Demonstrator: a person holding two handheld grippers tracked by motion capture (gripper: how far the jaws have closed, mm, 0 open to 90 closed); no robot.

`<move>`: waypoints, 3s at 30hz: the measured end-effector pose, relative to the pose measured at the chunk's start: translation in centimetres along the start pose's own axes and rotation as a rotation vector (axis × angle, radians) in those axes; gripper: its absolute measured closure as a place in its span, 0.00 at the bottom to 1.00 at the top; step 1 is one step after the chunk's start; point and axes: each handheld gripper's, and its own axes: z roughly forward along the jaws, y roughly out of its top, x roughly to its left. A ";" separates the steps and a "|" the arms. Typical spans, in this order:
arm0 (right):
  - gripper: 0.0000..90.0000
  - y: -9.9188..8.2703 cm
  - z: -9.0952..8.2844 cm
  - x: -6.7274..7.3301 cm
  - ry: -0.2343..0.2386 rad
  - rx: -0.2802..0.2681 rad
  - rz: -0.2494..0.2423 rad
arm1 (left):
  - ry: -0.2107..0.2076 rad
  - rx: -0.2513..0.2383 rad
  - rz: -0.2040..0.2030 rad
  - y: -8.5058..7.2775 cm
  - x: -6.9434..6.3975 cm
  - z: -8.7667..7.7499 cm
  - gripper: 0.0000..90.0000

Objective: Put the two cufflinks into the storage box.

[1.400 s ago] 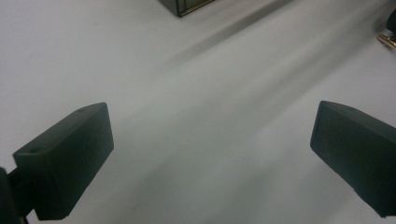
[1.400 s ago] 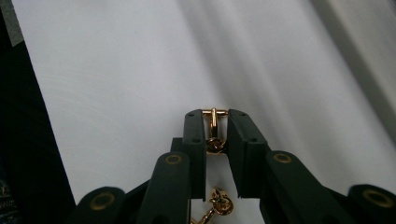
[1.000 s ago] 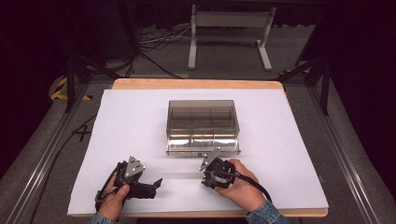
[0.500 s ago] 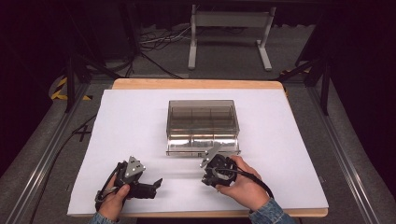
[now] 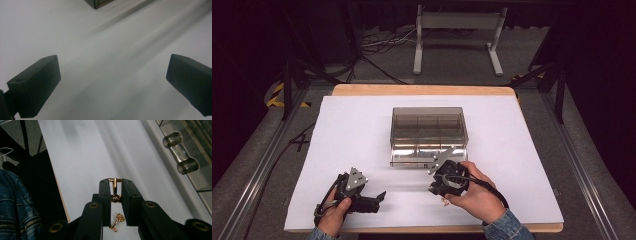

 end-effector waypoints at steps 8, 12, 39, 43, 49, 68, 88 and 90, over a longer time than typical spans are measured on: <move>0.87 0.6 -1.0 0.0 0.008 0.000 0.000 | -0.002 0.001 -0.001 0.0 0.0 0.0 0.00; 0.87 0.7 -1.3 0.0 0.006 -0.006 -0.007 | 0.002 0.000 0.000 0.0 0.0 0.0 0.00; 0.87 1.9 -4.8 -0.8 0.014 -0.068 0.008 | 0.002 0.006 0.005 0.0 0.0 0.0 0.00; 0.87 2.3 -5.1 -0.8 0.010 -0.067 -0.002 | 0.001 0.005 0.006 0.0 0.0 -0.1 0.00; 0.87 2.9 -5.7 -1.3 0.008 -0.084 0.003 | 0.000 0.004 0.008 0.0 0.0 -0.1 0.00; 0.87 4.6 -5.7 -3.0 -0.051 -0.062 0.043 | 0.005 0.024 0.004 0.0 0.1 0.1 0.00; 0.87 6.1 -5.4 -4.9 -0.074 -0.048 0.105 | -0.004 0.016 0.004 0.0 0.0 0.1 0.00; 0.87 6.3 -5.3 -5.2 -0.070 -0.049 0.130 | -0.003 0.016 0.005 0.0 0.0 0.1 0.00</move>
